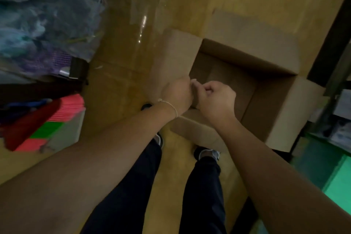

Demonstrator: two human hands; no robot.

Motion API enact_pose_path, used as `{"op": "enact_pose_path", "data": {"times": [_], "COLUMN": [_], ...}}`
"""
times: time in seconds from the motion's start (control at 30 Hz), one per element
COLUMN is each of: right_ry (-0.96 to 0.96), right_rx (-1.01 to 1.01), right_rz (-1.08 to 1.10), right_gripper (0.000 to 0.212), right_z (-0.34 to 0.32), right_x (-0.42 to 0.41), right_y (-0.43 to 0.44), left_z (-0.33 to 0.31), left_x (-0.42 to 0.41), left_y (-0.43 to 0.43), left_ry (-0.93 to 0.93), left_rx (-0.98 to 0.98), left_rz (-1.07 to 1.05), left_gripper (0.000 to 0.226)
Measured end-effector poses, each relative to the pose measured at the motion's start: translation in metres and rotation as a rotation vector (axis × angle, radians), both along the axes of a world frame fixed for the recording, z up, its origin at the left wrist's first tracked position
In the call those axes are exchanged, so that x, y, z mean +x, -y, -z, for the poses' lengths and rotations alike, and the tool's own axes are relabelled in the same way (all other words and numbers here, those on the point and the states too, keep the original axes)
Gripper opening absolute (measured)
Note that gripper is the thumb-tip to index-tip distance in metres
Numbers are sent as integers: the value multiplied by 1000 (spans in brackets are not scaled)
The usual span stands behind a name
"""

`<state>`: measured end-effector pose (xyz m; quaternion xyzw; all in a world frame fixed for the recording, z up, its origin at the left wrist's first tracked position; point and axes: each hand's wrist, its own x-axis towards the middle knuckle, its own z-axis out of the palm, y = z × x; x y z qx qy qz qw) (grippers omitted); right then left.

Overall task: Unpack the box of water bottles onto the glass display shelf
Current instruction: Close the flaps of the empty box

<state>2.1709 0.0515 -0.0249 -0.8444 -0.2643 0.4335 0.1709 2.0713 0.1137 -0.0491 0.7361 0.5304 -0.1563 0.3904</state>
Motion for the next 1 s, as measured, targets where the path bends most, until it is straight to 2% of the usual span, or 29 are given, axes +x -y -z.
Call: {"op": "enact_pose_path", "data": {"times": [0.03, 0.07, 0.13, 0.17, 0.2, 0.27, 0.33, 0.4, 0.57, 0.67, 0.9, 1.0], "right_ry": [-12, -18, -15, -33, -54, -107, -107, -94, -68, -50, -54, -58], "right_rx": [-18, -44, -110, -146, -181, -251, -279, -286, -298, -299, -309, -295], "right_rz": [21, 30, 32, 14, -7, -31, -33, -28, 20, 7, 42, 60], "right_gripper": [32, 33, 20, 8, 21, 59, 74, 75, 66, 65, 66, 66], "right_z": [15, 29, 54, 66, 76, 93, 104, 114, 125, 126, 119, 110], "right_x": [2, 4, 7, 10, 12, 13, 14, 15, 28, 40, 60, 67], "right_y": [0, 2, 4, 6, 7, 10, 12, 14, 23, 28, 46, 55], "left_z": [15, 27, 47, 55, 65, 80, 94, 108, 143, 138, 101, 74], "left_x": [4, 7, 14, 16, 17, 14, 5, -8, -40, -44, -32, -24], "left_y": [0, -2, -5, -8, -11, -19, -34, -52, -83, -76, -56, -41], "left_ry": [24, 72, 140, 125, 97, 10, -117, -198, -229, -185, -225, -248], "left_rx": [-42, -81, -165, -172, -145, -24, 95, 113, -176, -225, 33, 99], "left_rz": [-10, -20, -5, 17, 42, 84, 79, -14, -441, -444, -460, -424], "left_gripper": [9, 12, 56, 70, 75, 68, 60, 61, 79, 83, 71, 74]}}
